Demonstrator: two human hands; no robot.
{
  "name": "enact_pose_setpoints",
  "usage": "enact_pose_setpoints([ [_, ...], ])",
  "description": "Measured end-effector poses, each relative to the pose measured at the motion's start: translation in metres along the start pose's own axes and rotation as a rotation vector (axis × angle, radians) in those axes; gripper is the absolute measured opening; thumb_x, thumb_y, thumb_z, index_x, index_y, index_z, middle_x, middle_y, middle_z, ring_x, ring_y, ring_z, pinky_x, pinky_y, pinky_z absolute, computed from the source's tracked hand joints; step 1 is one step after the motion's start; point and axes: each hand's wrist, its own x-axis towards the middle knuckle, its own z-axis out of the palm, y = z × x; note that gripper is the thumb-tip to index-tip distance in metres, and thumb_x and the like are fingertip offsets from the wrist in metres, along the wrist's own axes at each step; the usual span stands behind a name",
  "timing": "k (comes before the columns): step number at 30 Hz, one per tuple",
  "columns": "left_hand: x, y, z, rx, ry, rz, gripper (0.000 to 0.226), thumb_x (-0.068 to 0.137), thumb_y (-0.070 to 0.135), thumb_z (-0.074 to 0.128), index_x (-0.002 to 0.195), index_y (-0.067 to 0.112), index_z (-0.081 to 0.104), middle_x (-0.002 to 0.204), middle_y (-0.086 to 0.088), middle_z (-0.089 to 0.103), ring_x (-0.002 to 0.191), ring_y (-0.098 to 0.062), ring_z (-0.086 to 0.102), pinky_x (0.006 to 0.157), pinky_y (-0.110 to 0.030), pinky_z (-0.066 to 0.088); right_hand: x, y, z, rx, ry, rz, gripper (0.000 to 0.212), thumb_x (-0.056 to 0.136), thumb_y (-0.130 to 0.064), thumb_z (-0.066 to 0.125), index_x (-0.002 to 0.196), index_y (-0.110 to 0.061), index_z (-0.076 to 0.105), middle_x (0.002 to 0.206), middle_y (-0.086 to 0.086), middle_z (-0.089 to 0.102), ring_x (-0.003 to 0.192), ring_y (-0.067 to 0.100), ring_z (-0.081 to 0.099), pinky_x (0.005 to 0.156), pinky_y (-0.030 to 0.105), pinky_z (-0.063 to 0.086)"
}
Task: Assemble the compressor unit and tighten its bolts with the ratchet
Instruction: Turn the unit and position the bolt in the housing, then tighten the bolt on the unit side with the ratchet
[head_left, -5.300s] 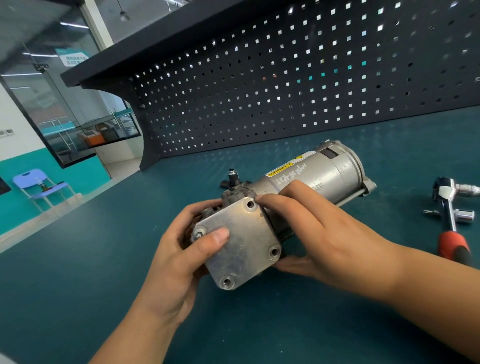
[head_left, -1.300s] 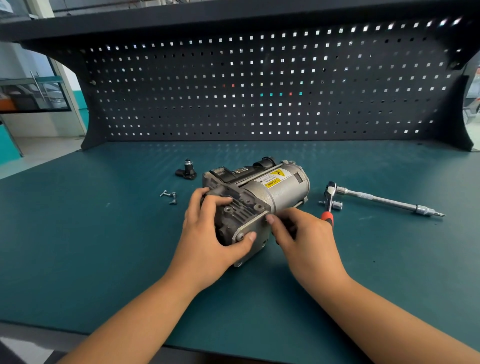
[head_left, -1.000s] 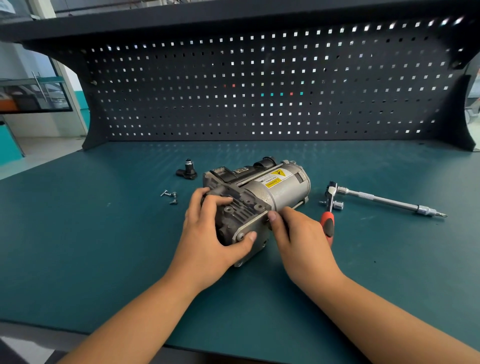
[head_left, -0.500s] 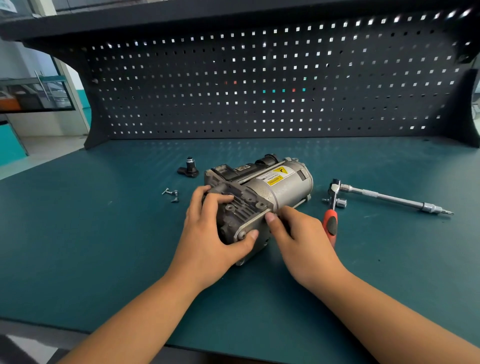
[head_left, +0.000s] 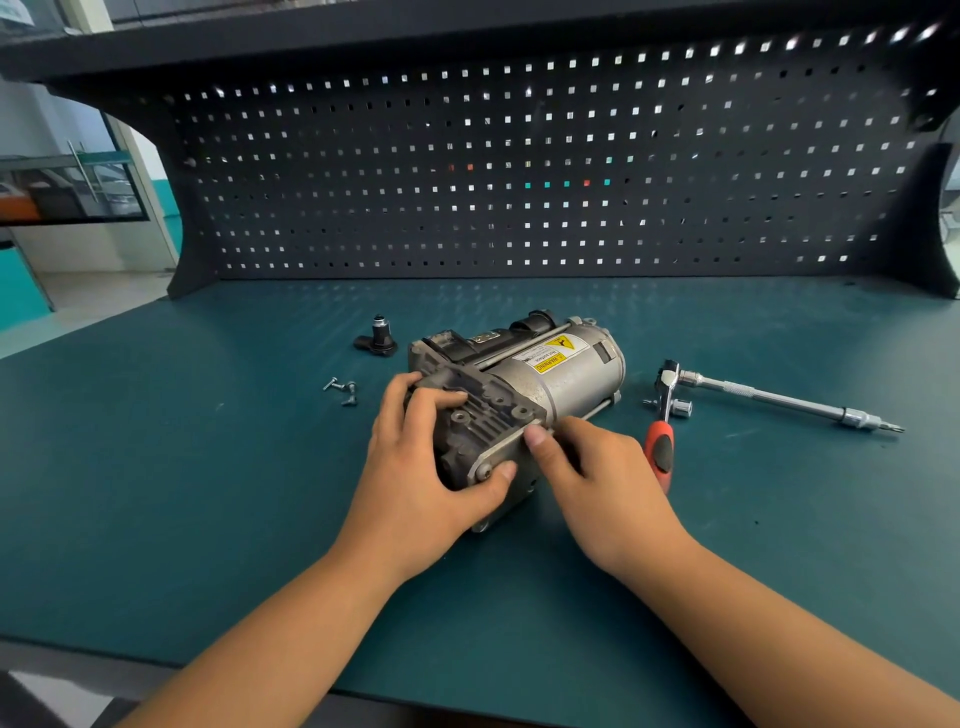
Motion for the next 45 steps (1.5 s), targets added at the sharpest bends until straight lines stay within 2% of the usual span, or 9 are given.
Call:
enact_pose_setpoints([
  [6,-0.001,0.001,0.002,0.020,-0.001,-0.001,0.060,0.059,0.058,0.064,0.110,0.041,0.037,0.123,0.031,0.017,0.124,-0.009,0.038,0.095,-0.023,0.034,0.003,-0.001,0.000,-0.062,-0.040,0.032,0.053,0.094,-0.054,0.016,0.060,-0.020,0.038,0.055,-0.006,0.045,0.074,0.020,0.057,0.065,0.030,0.004],
  [9,-0.001,0.001,0.003,0.026,-0.006,-0.007,0.060,0.060,0.055,0.065,0.111,0.039,0.037,0.128,0.026,0.016,0.128,-0.013,0.035,0.103,-0.031,0.036,0.006,-0.001,0.000,-0.081,-0.066,0.090,0.061,0.085,-0.061,0.006,0.055,-0.019,0.039,0.054,-0.005,0.048,0.078,0.018,0.058,0.102,0.035,-0.003],
  [14,0.002,0.006,0.011,0.025,-0.004,-0.035,0.061,0.060,0.053,0.068,0.111,0.035,0.039,0.138,0.013,0.017,0.130,-0.020,0.034,0.106,-0.039,0.036,0.007,-0.002,-0.003,-0.075,-0.071,0.165,0.054,0.088,-0.057,0.011,0.061,-0.020,0.040,0.060,-0.007,0.050,0.079,0.015,0.054,0.114,0.050,-0.002],
  [19,0.007,0.015,0.026,0.086,0.039,-0.048,0.072,0.058,0.059,0.061,0.118,0.023,0.043,0.140,0.000,0.019,0.131,-0.027,0.031,0.108,-0.039,0.032,0.010,0.006,-0.003,0.044,-0.001,0.169,0.033,0.100,-0.036,0.027,0.069,-0.025,0.028,0.072,-0.009,0.044,0.071,0.005,0.043,0.111,0.051,0.014],
  [23,0.012,0.026,0.047,0.162,0.084,-0.100,0.076,0.059,0.062,0.057,0.119,0.020,0.041,0.141,-0.005,0.016,0.126,-0.032,0.027,0.101,-0.036,0.032,0.026,0.015,-0.015,0.070,0.003,0.201,0.036,0.102,-0.033,0.030,0.067,-0.022,0.033,0.069,-0.004,0.049,0.075,0.026,0.048,0.086,0.040,0.037],
  [32,0.022,0.058,0.067,0.197,-0.087,-0.284,0.089,0.051,0.073,0.058,0.123,0.032,0.025,0.137,0.010,-0.008,0.130,-0.038,0.012,0.102,-0.042,0.031,0.060,0.039,-0.034,0.061,-0.133,0.378,0.052,0.101,-0.042,0.029,0.054,-0.021,0.032,0.061,0.004,0.042,0.069,0.025,0.042,0.076,0.036,0.037],
  [36,0.023,0.055,0.038,0.305,-0.305,-0.244,0.095,0.050,0.080,0.056,0.129,0.046,0.014,0.138,0.017,-0.009,0.136,-0.034,0.014,0.104,-0.043,0.033,0.072,0.045,-0.053,0.133,-0.163,0.444,0.067,0.098,-0.052,0.025,0.067,-0.005,0.060,0.061,0.003,0.050,0.063,0.021,0.049,0.062,0.029,0.033],
  [40,0.046,0.058,0.011,0.595,-0.444,-0.084,0.108,0.035,0.095,0.035,0.131,0.054,0.010,0.150,0.012,0.005,0.142,-0.030,0.002,0.109,-0.052,0.021,0.070,0.071,-0.087,-0.198,-0.265,0.119,0.017,0.092,-0.013,0.046,0.093,-0.015,0.063,0.085,-0.003,0.058,0.089,0.021,0.054,0.066,0.024,0.036],
  [45,0.091,0.058,0.017,0.632,-0.788,0.272,0.129,0.053,0.063,0.076,0.140,0.047,-0.019,0.153,0.020,-0.017,0.133,-0.009,-0.038,0.109,-0.046,-0.021,0.053,0.084,-0.087,-0.696,-0.675,-0.321,0.054,0.084,-0.013,0.052,0.132,-0.035,0.042,0.135,-0.012,0.041,0.129,0.014,0.031,0.102,0.034,0.032],
])
